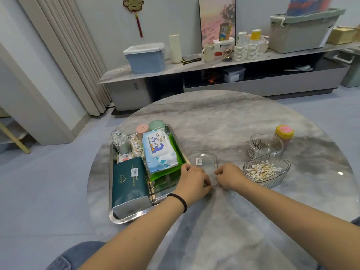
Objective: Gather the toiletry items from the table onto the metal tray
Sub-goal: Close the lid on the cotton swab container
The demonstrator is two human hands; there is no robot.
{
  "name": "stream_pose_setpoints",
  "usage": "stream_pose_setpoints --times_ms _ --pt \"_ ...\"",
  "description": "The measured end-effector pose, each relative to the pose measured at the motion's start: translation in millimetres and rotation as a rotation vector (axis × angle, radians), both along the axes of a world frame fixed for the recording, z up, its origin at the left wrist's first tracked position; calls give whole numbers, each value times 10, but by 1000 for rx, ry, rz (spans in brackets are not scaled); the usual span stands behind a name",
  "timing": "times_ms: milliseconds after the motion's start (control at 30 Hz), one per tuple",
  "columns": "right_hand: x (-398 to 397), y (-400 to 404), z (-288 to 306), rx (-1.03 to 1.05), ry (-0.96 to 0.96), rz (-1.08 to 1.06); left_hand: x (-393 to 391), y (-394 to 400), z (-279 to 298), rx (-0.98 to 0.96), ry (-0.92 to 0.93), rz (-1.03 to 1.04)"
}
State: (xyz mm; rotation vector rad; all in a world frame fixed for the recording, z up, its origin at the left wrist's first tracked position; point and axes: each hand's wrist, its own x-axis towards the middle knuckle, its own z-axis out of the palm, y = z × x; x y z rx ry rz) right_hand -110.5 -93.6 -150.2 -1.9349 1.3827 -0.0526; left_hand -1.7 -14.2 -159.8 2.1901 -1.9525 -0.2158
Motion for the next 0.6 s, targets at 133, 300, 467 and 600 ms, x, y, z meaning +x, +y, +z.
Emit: stream_pose_setpoints --times_ms 133,300,467,600 --pt "-58 0 22 88 -62 -32 -74 -22 64 -39 -1 2" --pt "-153 -102 246 174 -362 -167 -117 -86 305 -157 47 38" --pt "-334 -255 548 127 -512 -238 -153 -88 585 -321 151 42" --pt "-450 -414 764 380 -641 -222 -215 -156 725 -396 259 -28"
